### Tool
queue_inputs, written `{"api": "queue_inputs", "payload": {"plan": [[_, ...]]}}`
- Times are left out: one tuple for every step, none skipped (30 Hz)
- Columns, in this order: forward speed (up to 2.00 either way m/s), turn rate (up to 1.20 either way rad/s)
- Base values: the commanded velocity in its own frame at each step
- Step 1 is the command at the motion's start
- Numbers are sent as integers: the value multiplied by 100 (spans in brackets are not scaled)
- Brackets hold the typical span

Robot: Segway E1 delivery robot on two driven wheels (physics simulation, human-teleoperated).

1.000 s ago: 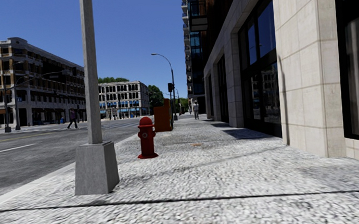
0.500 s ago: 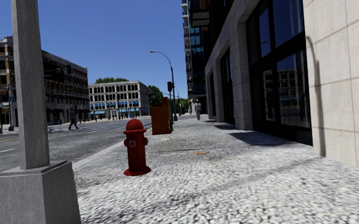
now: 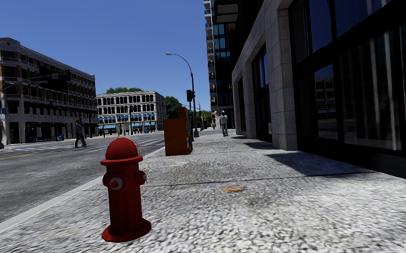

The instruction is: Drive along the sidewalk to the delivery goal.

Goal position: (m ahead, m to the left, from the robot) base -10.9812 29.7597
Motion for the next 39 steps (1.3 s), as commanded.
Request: {"api": "queue_inputs", "payload": {"plan": [[200,-25],[200,-26],[200,-26],[200,-26],[200,-26],[200,-23],[200,0],[200,0],[200,0],[200,0],[200,0],[200,0],[200,0],[200,0],[200,0],[200,0],[200,0],[200,0],[200,0],[200,0],[200,0],[200,0],[200,0],[200,0],[200,0],[200,0],[200,0],[200,0],[200,0],[200,0],[200,0],[200,0],[200,0],[200,0],[200,0],[200,0],[200,0],[200,0],[200,0]]}}
